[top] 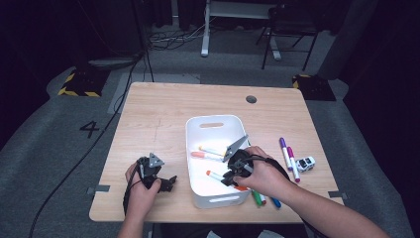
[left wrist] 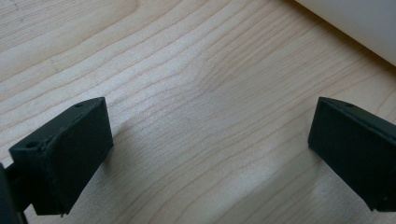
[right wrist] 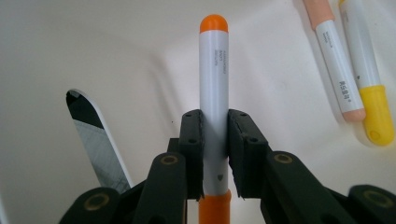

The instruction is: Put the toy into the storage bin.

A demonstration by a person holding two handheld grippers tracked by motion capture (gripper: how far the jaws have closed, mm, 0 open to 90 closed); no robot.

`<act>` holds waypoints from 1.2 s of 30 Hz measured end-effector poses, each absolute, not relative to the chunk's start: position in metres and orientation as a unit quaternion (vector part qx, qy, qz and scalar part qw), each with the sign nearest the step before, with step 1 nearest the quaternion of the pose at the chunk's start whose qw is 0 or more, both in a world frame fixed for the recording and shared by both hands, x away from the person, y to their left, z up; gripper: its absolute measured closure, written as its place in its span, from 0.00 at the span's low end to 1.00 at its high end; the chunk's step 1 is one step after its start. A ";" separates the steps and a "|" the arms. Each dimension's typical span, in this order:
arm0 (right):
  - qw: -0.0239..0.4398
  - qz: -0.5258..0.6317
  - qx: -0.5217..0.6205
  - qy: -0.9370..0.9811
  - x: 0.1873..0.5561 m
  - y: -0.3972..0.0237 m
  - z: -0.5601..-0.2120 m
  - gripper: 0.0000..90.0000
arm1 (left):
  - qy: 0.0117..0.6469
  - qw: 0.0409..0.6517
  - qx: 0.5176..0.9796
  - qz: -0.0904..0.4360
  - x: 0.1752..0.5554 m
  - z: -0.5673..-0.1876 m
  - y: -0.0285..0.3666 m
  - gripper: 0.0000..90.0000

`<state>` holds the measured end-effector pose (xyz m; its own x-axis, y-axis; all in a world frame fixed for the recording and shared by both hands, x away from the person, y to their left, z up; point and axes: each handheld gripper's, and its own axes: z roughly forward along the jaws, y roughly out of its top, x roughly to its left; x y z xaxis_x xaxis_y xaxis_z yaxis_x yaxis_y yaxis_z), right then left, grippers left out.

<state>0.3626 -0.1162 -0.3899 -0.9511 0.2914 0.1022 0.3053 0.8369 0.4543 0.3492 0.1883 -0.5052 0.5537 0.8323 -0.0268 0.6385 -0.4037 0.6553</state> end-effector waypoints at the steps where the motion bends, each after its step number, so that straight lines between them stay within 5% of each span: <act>1: 0.016 -0.238 -0.155 -0.959 0.363 -0.116 -0.390 0.85 | 0.447 0.315 0.823 0.154 0.349 -0.505 0.188 0.00; 5: 0.017 -0.233 -0.151 -0.961 0.365 -0.114 -0.394 0.84 | 0.447 0.314 0.823 0.154 0.349 -0.505 0.188 0.00; 8: 0.002 -0.259 -0.148 -0.955 0.367 -0.114 -0.394 0.68 | 0.447 0.314 0.823 0.154 0.349 -0.505 0.188 0.00; 16: -0.018 -0.306 -0.190 -0.933 0.368 -0.127 -0.369 0.61 | 0.447 0.314 0.823 0.154 0.349 -0.505 0.188 0.00; 36: -0.055 -0.366 -0.247 -0.896 0.370 -0.199 -0.327 0.67 | 0.447 0.314 0.823 0.154 0.349 -0.505 0.188 0.00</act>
